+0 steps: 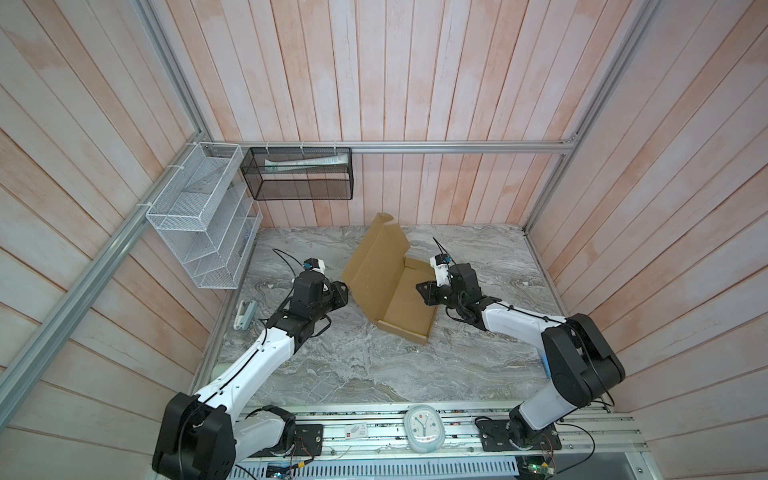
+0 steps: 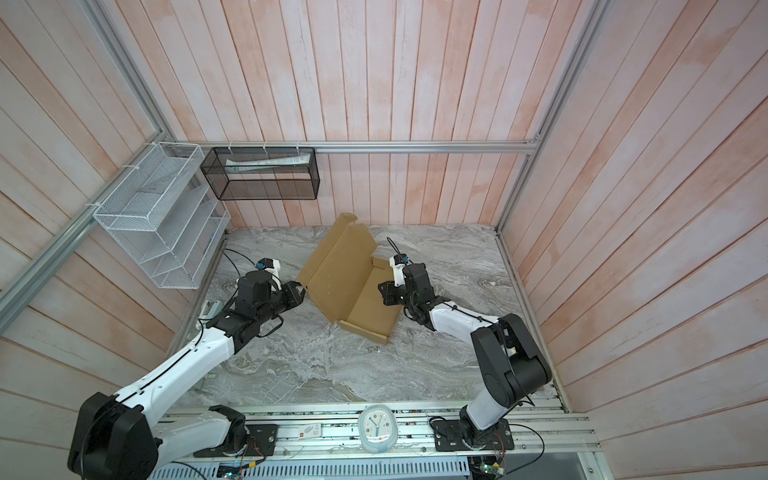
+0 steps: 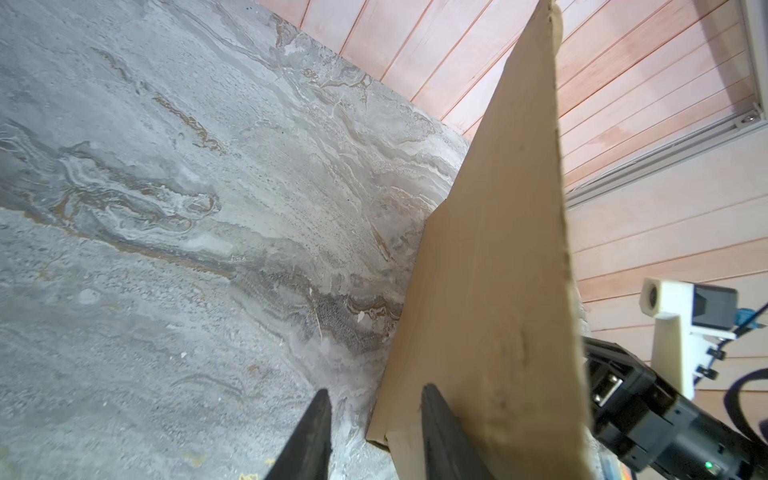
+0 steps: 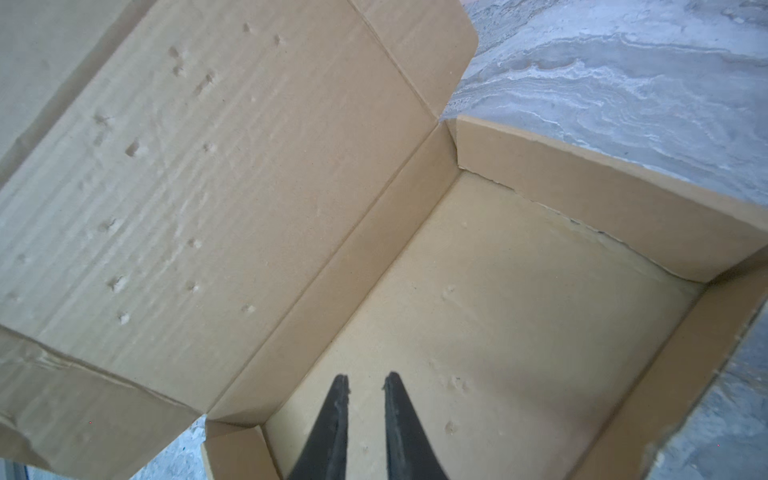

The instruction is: Fold the paper box

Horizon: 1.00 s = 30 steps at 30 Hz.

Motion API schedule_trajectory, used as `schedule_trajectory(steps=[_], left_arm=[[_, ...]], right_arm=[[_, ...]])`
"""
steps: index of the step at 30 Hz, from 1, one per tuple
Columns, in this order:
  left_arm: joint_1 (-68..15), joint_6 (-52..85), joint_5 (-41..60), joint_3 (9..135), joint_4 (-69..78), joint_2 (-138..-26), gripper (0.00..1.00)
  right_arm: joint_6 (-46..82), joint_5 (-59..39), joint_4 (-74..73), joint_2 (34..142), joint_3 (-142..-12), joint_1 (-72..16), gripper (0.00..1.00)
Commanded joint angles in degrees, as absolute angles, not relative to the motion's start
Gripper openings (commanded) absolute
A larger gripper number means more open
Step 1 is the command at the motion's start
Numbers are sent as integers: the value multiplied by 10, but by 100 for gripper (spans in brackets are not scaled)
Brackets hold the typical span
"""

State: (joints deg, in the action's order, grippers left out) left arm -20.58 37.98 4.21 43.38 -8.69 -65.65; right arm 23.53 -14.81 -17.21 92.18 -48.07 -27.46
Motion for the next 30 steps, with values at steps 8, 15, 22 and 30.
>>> schedule_trajectory(steps=[8,15,22,30], left_arm=[[-242,419,14,404,-156,-563,40],[-288,447,-5,400,-142,-557,40],[-314,452,-19,400,-133,-581,40],[-320,447,-32,412,-107,-622,40]], right_arm=[[247,-152,-202,924,-468,-270,19],[249,-159,-205,926,-468,-269,19],[248,-162,-206,922,-467,-270,19],[250,-165,-208,919,-463,-269,19]])
